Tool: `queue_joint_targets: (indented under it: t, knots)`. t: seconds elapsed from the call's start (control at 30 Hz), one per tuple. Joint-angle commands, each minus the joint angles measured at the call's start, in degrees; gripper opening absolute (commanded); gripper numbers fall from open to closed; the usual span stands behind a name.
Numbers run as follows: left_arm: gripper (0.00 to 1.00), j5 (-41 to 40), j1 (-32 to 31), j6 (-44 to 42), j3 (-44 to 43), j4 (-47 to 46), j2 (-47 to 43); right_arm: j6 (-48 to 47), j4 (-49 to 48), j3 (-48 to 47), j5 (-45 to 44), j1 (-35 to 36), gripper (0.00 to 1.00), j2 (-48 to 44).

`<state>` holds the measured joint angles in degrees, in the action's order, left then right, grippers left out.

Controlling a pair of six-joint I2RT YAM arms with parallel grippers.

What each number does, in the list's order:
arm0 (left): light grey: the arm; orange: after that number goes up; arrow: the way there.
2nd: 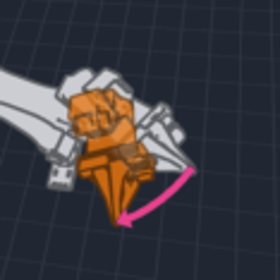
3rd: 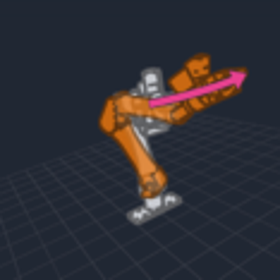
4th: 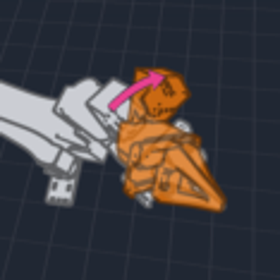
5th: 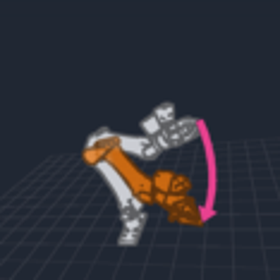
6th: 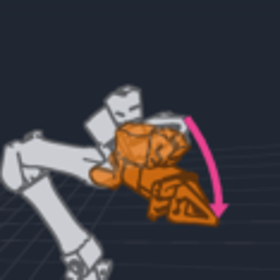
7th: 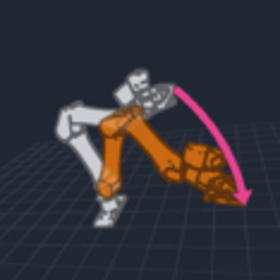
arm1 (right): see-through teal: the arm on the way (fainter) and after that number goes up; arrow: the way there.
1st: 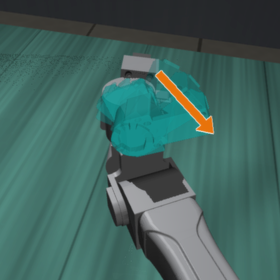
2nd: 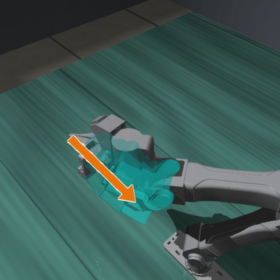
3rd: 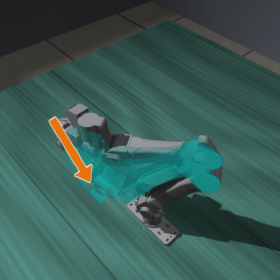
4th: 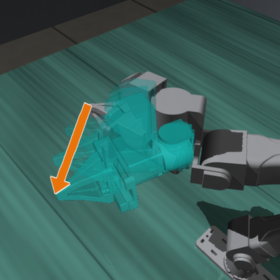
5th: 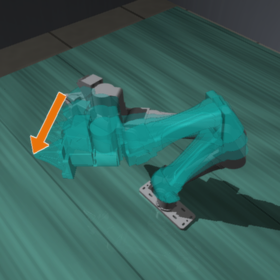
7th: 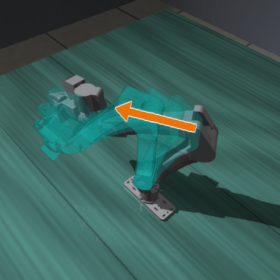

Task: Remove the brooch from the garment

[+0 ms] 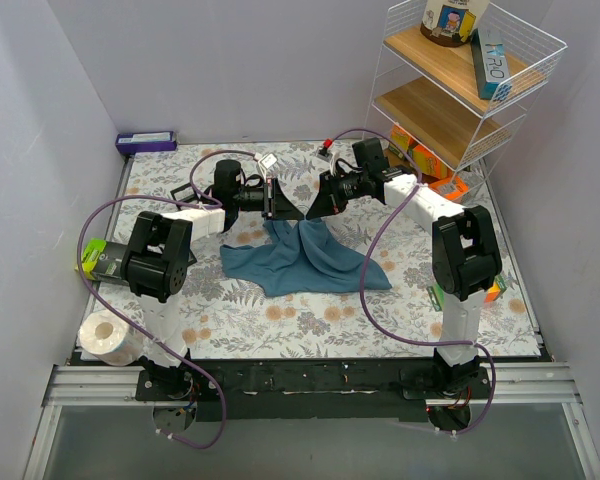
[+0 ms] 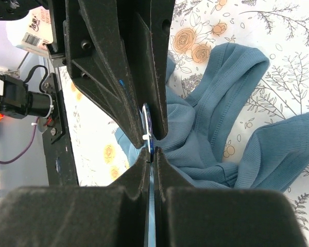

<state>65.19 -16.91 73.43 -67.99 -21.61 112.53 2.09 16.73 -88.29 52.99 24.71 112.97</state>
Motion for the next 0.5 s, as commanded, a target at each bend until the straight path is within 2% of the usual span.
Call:
queue_joint_targets:
  t: [0.0,0.47]
  knots:
    - [0.13,-5.07,0.21,2.76,-0.13,0.34,0.23,-3.48,1.11,-1.53,1.94,2.09,0.01,-3.45]
    - [0.15,-18.33,-1.55,8.66,-3.73,6.92,0.15,-9.55,5.06,-3.73,1.24,5.79,0.01,-4.42]
